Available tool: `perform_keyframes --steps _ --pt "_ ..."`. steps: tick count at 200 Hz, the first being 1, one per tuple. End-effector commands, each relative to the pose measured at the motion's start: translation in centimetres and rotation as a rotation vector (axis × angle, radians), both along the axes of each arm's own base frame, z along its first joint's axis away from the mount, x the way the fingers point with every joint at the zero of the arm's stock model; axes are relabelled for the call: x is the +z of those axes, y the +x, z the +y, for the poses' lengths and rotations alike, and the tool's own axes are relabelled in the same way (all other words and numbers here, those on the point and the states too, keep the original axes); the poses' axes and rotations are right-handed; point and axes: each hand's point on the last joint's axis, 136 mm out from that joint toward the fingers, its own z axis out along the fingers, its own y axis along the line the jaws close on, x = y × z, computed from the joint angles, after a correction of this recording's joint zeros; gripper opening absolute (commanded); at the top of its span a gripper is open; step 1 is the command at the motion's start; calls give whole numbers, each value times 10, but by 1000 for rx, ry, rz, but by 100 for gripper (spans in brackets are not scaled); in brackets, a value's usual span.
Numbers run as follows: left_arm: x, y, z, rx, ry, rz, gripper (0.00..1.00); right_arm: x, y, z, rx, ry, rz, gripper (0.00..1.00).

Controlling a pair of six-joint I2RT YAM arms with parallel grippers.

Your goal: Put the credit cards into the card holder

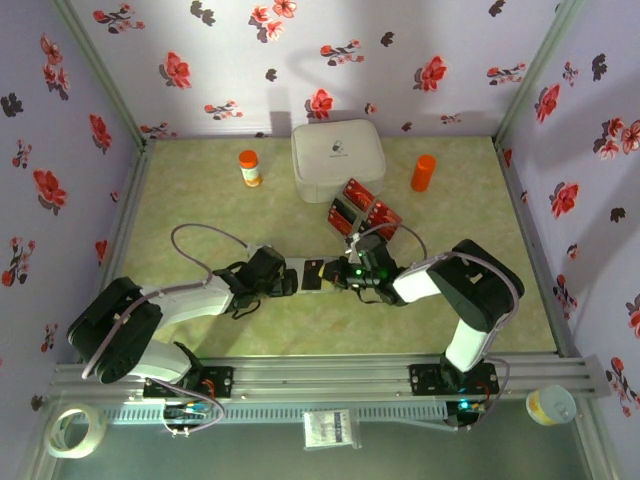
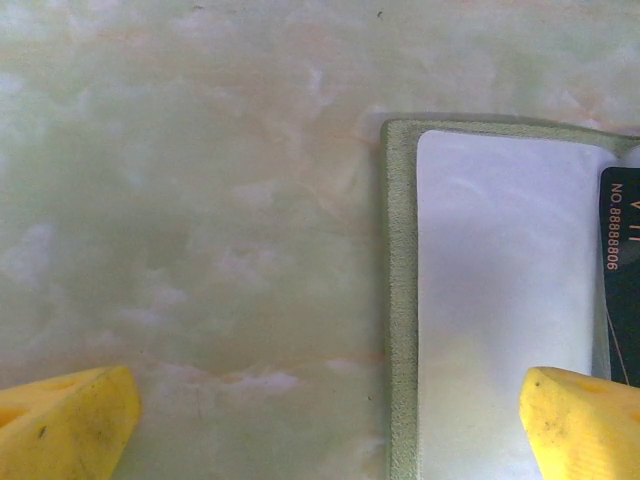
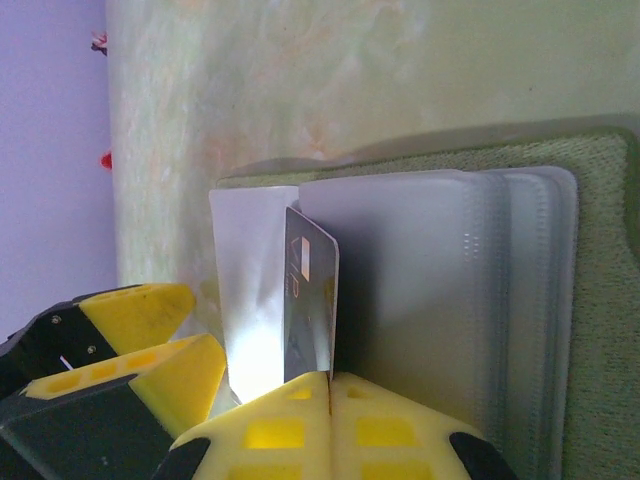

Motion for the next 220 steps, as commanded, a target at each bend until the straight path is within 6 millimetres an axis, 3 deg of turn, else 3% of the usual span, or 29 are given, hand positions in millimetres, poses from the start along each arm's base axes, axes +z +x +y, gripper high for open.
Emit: perform_keyframes --steps 1,108,143,167,193,220 --pt "-30 -22 35 45 147 102 100 -13 -8 -4 43 -54 51 0" --pt "-33 -23 36 48 148 105 100 -23 -12 2 116 -103 116 0" --pt "-34 -23 36 45 151 106 100 -7 -11 -1 154 -140 75 35" --pt "-35 -23 36 45 153 108 100 14 -7 -7 176 -199 20 44" --pt "-35 -23 36 45 151 106 100 34 -2 -9 189 -237 -29 41" --pt "-36 -23 36 48 150 107 100 39 3 -4 199 -257 -43 25"
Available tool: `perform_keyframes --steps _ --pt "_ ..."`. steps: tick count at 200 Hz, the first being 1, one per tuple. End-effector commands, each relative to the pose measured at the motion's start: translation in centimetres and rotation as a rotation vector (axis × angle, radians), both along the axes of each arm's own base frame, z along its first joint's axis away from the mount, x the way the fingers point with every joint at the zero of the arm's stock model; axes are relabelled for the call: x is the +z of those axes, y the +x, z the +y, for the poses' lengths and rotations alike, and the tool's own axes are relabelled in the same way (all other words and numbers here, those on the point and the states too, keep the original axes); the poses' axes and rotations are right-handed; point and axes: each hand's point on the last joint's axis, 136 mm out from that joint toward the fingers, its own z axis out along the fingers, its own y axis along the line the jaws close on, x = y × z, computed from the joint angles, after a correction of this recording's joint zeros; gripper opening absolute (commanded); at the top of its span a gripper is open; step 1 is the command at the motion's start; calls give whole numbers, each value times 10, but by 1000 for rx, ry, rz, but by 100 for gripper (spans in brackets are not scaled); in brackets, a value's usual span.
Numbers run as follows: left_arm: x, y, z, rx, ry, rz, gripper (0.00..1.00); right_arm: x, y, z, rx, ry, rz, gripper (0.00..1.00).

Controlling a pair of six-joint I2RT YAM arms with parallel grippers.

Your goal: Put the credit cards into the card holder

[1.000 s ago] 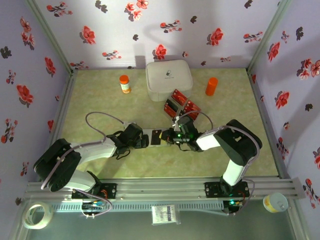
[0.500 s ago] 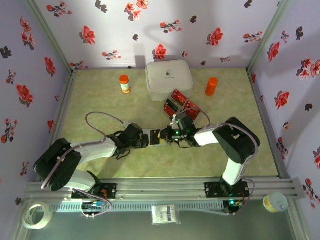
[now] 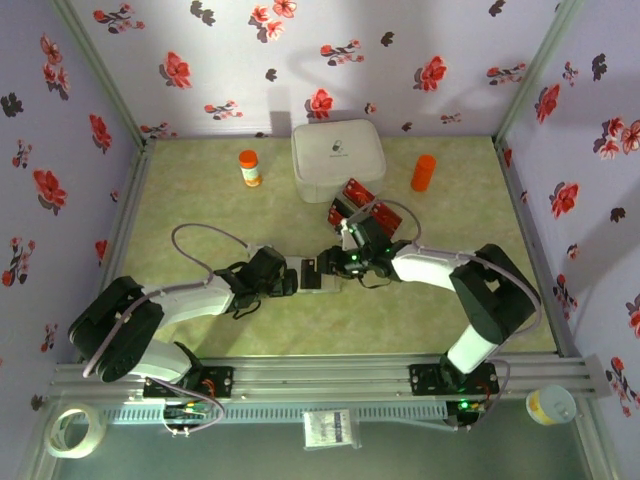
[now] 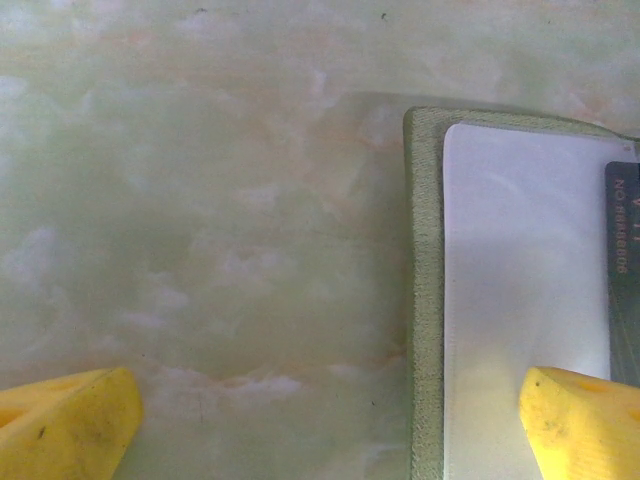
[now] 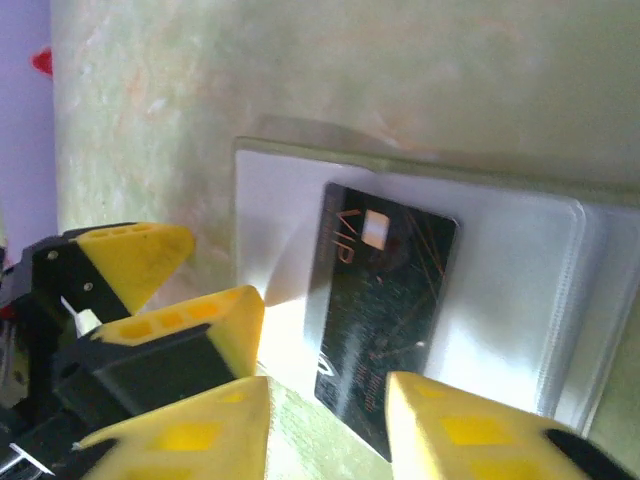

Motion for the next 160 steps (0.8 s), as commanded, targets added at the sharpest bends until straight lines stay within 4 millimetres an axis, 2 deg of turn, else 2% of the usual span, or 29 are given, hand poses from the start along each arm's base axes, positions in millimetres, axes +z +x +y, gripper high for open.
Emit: perform_keyframes --steps 1,23,85,136,160 --pt "-35 -24 36 45 141 113 100 -1 -1 -6 18 -76 -10 24" --pt "-35 -24 36 44 140 110 100 -11 -1 1 32 -115 -6 15" --pt "-36 -24 35 39 141 109 100 -51 -6 17 62 -259 0 9" --pt "-24 -17 31 25 139 91 100 -55 -8 42 88 -244 11 7" --pt "-16 -11 33 41 129 82 100 -54 -6 45 82 -234 11 7"
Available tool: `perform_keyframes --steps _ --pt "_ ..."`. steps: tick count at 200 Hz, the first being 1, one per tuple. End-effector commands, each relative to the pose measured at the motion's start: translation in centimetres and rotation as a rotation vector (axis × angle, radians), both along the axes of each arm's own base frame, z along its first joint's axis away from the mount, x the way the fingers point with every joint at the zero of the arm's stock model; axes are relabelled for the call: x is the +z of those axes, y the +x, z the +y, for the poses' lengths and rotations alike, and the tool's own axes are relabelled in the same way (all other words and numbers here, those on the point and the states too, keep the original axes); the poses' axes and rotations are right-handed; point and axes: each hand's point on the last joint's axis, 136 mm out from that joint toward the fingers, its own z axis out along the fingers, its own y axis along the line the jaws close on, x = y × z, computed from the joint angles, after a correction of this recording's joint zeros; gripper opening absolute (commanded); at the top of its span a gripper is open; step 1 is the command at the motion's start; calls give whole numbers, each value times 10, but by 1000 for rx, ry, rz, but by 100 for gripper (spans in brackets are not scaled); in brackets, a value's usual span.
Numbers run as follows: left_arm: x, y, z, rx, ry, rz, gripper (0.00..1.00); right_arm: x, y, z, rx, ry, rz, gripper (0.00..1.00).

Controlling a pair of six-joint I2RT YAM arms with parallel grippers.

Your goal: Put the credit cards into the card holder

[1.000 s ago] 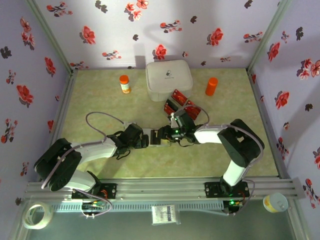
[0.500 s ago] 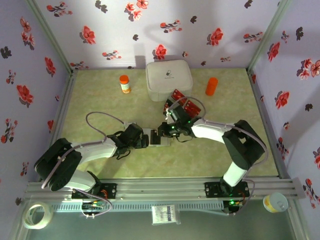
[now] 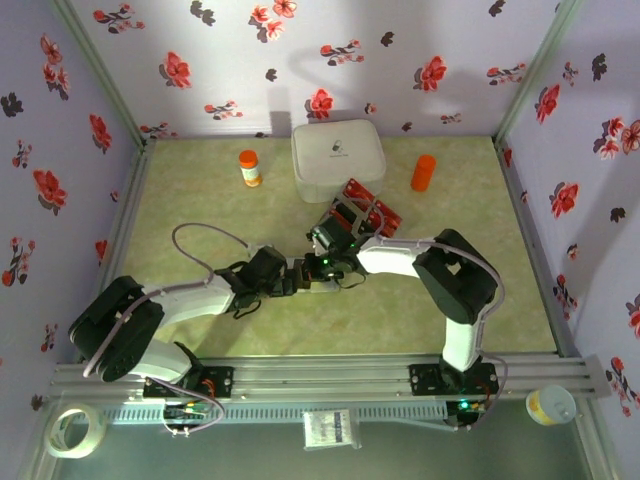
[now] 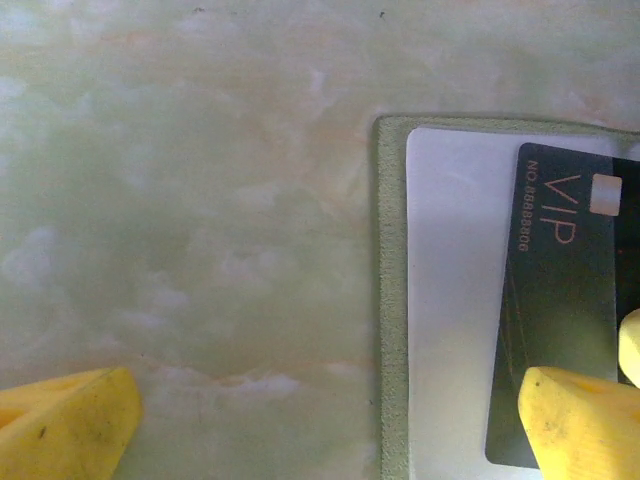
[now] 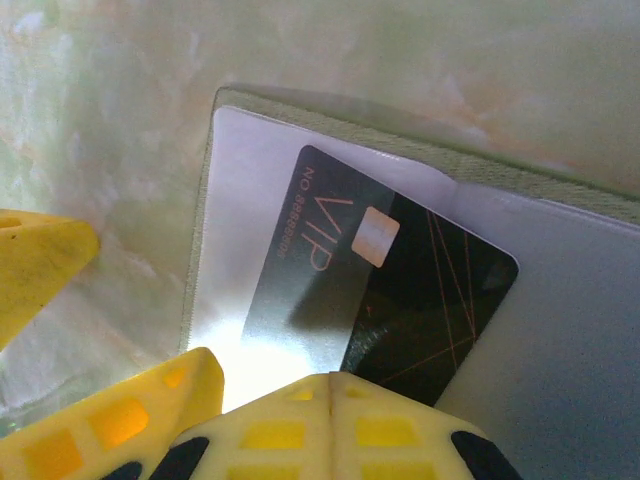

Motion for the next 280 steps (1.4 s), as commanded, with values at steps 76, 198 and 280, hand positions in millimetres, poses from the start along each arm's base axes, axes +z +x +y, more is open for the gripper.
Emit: perform_keyframes --steps 76,198,280 --pt "-33 -10 50 115 148 117 100 33 11 -3 -31 23 -47 12" --pt "-35 -13 54 122 140 105 100 5 29 -13 -65 -9 -14 9" --pt "-10 -4 59 128 120 68 99 -3 25 8 -57 1 11 6"
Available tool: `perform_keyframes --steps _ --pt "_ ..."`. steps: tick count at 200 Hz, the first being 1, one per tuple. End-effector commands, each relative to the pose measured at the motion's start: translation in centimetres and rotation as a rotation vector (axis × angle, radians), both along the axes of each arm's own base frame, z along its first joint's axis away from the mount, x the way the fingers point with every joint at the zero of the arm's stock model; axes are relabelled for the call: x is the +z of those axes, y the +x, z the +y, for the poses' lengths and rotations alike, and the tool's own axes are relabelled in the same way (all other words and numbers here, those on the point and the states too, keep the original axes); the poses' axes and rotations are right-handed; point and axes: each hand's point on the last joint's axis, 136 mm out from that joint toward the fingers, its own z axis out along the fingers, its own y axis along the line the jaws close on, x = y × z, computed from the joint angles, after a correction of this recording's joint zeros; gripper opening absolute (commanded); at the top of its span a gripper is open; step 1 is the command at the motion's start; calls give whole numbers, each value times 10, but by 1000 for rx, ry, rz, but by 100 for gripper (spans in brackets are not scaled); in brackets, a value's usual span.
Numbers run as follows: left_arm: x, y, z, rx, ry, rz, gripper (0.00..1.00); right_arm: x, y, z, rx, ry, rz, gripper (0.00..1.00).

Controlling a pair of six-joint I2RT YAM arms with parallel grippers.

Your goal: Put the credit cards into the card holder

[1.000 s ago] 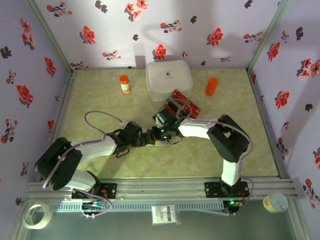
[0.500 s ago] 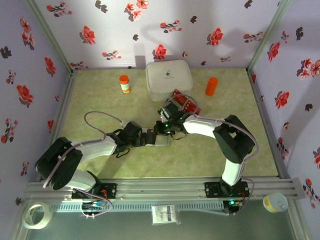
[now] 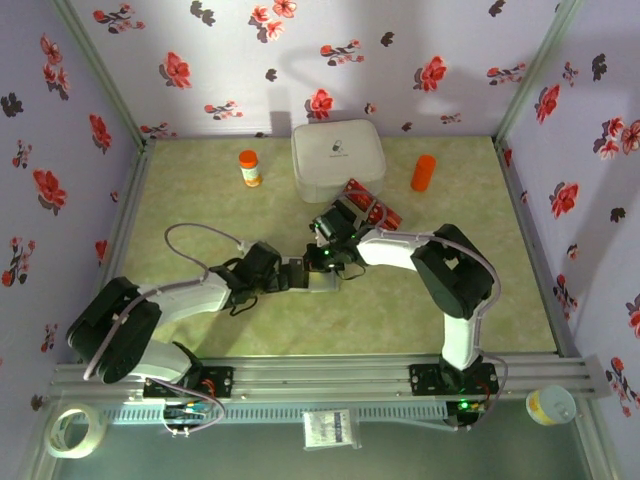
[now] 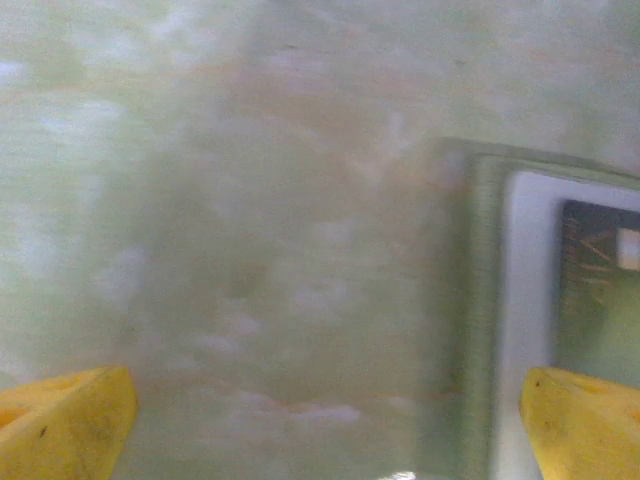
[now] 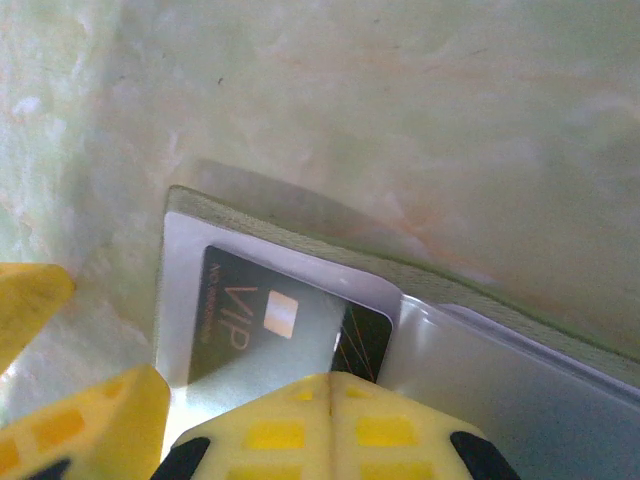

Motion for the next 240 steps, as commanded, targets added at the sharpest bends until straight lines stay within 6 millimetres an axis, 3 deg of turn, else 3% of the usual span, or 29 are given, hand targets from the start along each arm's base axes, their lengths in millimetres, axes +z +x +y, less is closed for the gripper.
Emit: perform_keyframes --steps 1,52,124,186,240 --pt "-13 -14 37 41 126 62 99 -4 0 9 -13 1 12 6" --pt "-25 -21 42 65 113 86 100 3 0 13 -25 31 6 5" --pt "-34 -23 41 53 115 102 99 28 -4 -1 -36 31 -47 10" --pt "-38 -23 40 46 123 109 99 11 -18 -10 -41 22 -15 7" --pt "-39 -22 40 43 127 111 99 -2 -26 2 -15 22 11 6"
